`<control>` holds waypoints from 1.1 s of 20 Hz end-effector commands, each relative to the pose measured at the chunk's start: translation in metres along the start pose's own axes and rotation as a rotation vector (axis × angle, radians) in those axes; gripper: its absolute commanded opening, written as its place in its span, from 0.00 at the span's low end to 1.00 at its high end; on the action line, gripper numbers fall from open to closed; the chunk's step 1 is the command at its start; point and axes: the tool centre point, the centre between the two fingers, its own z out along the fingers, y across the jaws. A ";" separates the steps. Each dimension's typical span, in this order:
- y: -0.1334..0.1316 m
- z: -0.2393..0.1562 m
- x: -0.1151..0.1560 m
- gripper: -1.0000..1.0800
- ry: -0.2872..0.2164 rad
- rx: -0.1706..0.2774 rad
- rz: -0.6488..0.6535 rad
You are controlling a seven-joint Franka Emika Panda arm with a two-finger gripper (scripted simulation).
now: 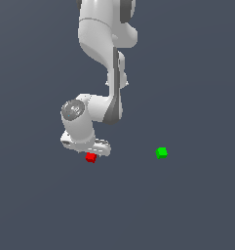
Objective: Stack the red cube on top of the green cube.
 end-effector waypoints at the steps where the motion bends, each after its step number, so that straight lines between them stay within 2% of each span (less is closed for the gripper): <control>1: 0.000 0.010 -0.001 0.96 -0.001 0.000 0.000; 7: 0.000 0.038 -0.001 0.96 -0.001 0.000 0.000; 12: 0.000 0.042 0.000 0.96 0.000 0.001 0.000; 13: 0.000 0.042 0.000 0.00 0.000 0.001 0.000; 22: 0.000 0.042 0.000 0.00 0.000 0.001 0.000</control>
